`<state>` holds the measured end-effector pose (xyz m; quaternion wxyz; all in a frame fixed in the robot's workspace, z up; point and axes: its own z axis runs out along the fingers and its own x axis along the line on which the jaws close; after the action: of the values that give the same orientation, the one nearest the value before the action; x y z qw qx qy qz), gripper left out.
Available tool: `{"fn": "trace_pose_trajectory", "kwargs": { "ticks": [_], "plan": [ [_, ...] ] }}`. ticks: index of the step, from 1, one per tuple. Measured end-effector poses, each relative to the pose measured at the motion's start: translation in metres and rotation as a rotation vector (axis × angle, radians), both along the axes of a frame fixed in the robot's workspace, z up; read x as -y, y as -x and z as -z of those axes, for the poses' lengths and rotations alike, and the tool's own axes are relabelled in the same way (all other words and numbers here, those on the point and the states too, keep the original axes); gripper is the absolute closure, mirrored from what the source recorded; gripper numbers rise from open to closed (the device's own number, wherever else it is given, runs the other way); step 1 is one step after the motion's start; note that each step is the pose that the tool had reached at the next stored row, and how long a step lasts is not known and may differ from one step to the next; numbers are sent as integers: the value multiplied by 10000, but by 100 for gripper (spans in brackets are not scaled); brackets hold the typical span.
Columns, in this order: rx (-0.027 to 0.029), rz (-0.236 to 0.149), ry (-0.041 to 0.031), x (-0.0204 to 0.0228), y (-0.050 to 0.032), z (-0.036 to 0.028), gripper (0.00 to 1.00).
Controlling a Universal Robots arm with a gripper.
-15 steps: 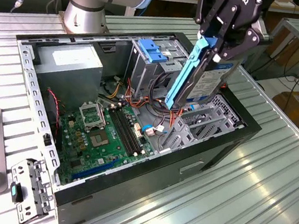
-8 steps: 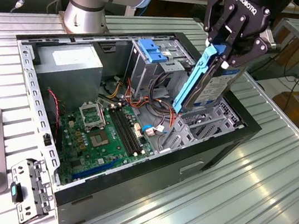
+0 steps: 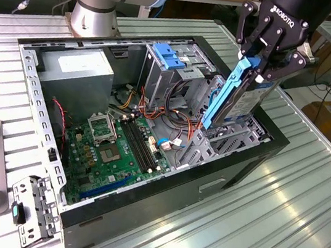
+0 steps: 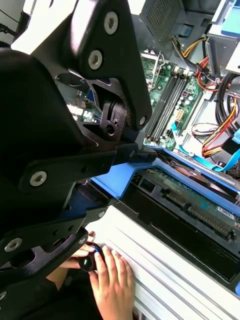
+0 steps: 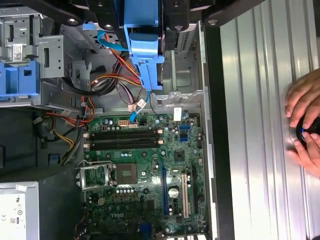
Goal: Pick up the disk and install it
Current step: 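Insert the disk into the insertion slot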
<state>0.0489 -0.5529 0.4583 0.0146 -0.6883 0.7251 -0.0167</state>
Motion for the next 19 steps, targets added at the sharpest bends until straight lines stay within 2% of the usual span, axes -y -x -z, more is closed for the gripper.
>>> {"fn": "trace_pose_trajectory", "kwargs": {
  "ticks": [10,17,19],
  "plan": [
    [0,11,-1,3,-10,45,63],
    [1,-3,-2,27,-9,58,63],
    [0,-17,-1,55,-6,68,63]
  ]
}}
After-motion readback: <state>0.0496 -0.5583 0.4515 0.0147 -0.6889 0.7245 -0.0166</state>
